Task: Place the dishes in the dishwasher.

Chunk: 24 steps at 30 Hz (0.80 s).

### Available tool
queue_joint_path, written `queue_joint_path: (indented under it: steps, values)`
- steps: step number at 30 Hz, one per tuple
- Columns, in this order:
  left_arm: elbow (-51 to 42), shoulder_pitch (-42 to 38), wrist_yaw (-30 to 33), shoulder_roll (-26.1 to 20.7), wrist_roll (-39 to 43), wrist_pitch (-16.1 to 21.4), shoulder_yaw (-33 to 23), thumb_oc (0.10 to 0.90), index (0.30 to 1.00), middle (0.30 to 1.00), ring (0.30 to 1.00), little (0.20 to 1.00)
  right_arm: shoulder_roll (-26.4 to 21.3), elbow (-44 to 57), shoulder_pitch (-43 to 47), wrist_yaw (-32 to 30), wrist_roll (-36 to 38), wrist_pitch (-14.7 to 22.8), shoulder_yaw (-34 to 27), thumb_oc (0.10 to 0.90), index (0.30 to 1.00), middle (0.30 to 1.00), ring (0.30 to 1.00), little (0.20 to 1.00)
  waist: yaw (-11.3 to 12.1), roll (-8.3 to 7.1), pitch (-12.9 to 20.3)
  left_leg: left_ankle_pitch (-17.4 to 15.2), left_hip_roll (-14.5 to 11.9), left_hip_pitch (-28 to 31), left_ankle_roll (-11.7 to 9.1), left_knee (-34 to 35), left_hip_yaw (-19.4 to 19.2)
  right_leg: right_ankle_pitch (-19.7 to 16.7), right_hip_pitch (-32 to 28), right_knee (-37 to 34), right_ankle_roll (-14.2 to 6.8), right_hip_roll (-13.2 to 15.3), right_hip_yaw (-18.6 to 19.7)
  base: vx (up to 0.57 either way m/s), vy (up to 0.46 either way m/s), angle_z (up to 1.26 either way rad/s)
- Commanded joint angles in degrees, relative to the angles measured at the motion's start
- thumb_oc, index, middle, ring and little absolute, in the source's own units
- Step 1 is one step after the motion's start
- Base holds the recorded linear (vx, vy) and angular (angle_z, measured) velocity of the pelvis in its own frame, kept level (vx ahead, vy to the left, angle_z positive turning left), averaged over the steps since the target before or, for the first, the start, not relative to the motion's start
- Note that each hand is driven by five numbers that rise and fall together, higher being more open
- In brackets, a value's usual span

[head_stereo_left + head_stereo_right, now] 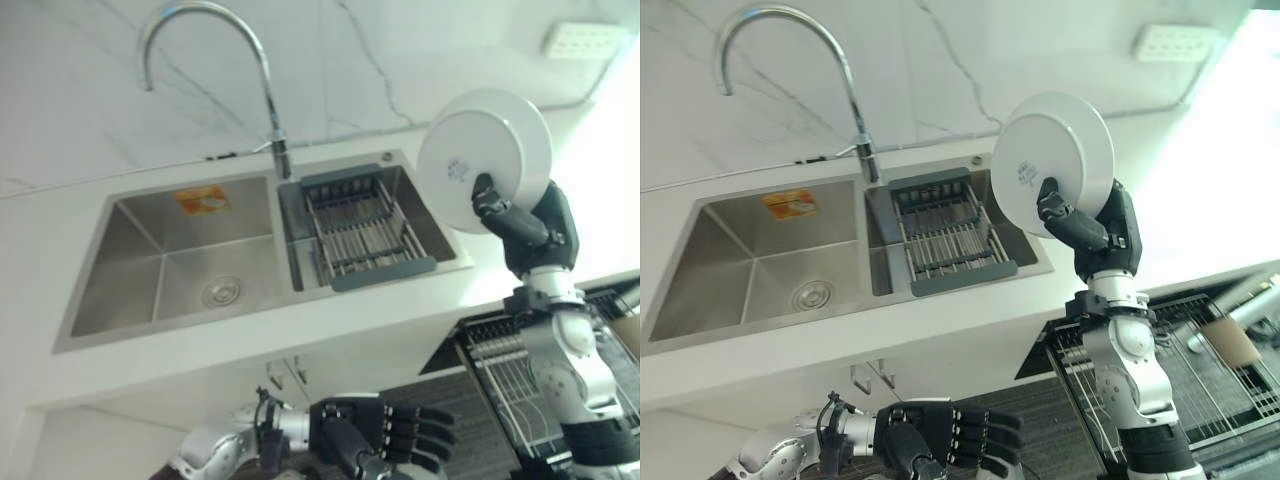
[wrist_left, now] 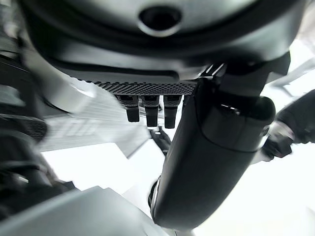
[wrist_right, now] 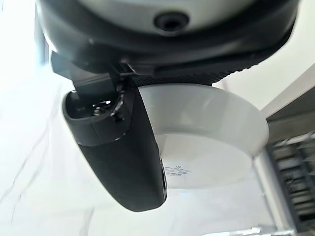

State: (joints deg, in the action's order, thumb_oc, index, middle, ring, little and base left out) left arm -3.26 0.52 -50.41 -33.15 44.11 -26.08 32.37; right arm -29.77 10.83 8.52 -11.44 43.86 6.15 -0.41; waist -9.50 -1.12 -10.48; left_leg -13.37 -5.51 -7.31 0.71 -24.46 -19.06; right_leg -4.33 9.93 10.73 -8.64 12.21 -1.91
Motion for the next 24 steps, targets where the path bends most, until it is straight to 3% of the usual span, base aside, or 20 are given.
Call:
queue_joint_path:
  steps: [1, 3, 5, 6, 8, 11, 16, 21, 24]
  values:
    - [-3.35, 0.28, 0.56, 1.24, -2.81, 2.74, 0.37, 0.800, 0.900, 0.900, 0.900, 0.900, 0.29, 5.25, 9.63, 6.69, 5.49, 8.59, -4.65, 0.400, 0.300, 0.300, 0.300, 0.300, 2.34, -0.99, 0.29, -1.05, 0.40, 4.65, -1.59, 7.27, 2.77, 0.77, 2.65, 6.45, -6.06, 5.48, -4.56, -0.19, -0.027, -0.92]
    - [1.00, -0.10, 5.50, 1.33, -8.59, 5.15, 0.57, 0.800, 0.900, 0.900, 0.900, 0.900, 1.99, 2.86, 11.50, 8.49, 5.04, 7.62, -2.64, 0.400, 0.300, 0.300, 0.300, 0.300, 4.15, -1.58, -0.25, -1.06, -1.35, 5.43, -2.62, 7.27, -0.73, -4.39, 2.79, 6.45, -6.36, 9.68, -11.14, -0.14, -0.109, -1.03]
    - [2.26, -0.37, 7.43, 1.36, -10.50, 5.67, 0.70, 0.800, 0.900, 0.900, 0.900, 0.900, 2.02, 2.25, 12.01, 7.98, 4.07, 8.03, -1.85, 0.400, 0.300, 0.300, 0.300, 0.300, 4.65, -1.64, -0.30, -0.69, -1.86, 5.47, -2.73, 7.27, -1.41, -5.15, 2.28, 6.45, -6.36, 10.44, -11.94, -0.11, -0.092, -1.25]
    - [5.69, -1.47, 11.50, 0.78, -13.30, 6.27, 0.66, 0.800, 0.900, 0.900, 0.900, 0.900, 1.08, 2.90, 11.74, 6.42, 3.18, 10.23, -0.67, 0.400, 0.300, 0.300, 0.300, 0.300, 5.11, -1.43, 0.16, 0.00, -2.36, 4.55, -1.91, 7.27, -1.20, -4.82, 0.22, 6.45, -6.36, 10.03, -10.60, -0.14, -0.143, -0.63]
    - [8.73, -3.09, 13.22, 0.91, -17.69, 6.99, 0.87, 0.800, 0.900, 0.900, 0.900, 0.900, 0.72, 6.05, 9.16, 6.03, 2.83, 11.95, -1.56, 0.400, 0.300, 0.300, 0.300, 0.300, 5.41, -1.02, 0.58, 0.93, -3.10, 2.34, -1.06, 7.27, -0.20, -3.29, -2.11, 6.45, -5.60, 9.18, -8.65, -0.18, -0.210, 0.01]
    - [13.94, -4.54, 13.33, 2.27, -21.31, 6.90, 1.33, 0.800, 0.900, 0.900, 0.900, 0.900, 2.19, 8.07, 8.28, 8.21, 4.51, 12.82, -2.35, 0.400, 0.300, 0.300, 0.300, 0.300, 6.06, -1.15, 0.72, 2.17, -4.94, 0.17, -1.34, 7.27, -0.79, 0.68, -3.05, 6.45, -5.18, 8.54, -8.13, -0.17, -0.204, 0.27]
    - [25.78, -6.59, 15.25, 5.99, -27.05, 5.20, 0.16, 0.800, 0.900, 0.900, 0.900, 0.900, 4.18, 9.76, 8.82, 6.57, 5.44, 12.44, -2.74, 0.400, 0.300, 0.300, 0.300, 0.300, 7.17, -1.70, 1.66, 4.12, -8.72, -0.13, -3.91, 7.27, -0.48, 5.32, -3.42, 6.45, -5.70, 7.31, -10.35, -0.03, -0.354, -0.38]
    - [38.39, -2.84, 19.97, 10.40, -32.79, 11.14, -2.25, 0.800, 0.900, 0.900, 0.900, 0.900, 3.80, 12.03, 5.58, 6.57, 3.02, 12.62, -5.70, 0.400, 0.300, 0.300, 0.300, 0.300, 5.60, -1.12, 2.84, 6.04, -12.95, 1.29, -7.04, 7.27, -2.03, 9.05, -3.94, 6.45, -4.82, 4.75, -11.82, 0.04, -0.246, -0.17]
    - [46.47, -0.74, 24.27, 14.19, -32.15, 15.46, -4.97, 0.800, 0.900, 0.900, 0.900, 0.900, 2.93, 12.44, 5.34, 6.81, 1.94, 12.16, -6.09, 0.400, 0.300, 0.300, 0.300, 0.300, 4.25, -0.66, 3.19, 8.32, -16.17, 1.64, -9.34, 7.27, -2.85, 10.49, -3.73, 6.45, -2.67, 2.90, -12.15, 0.04, -0.232, -0.18]
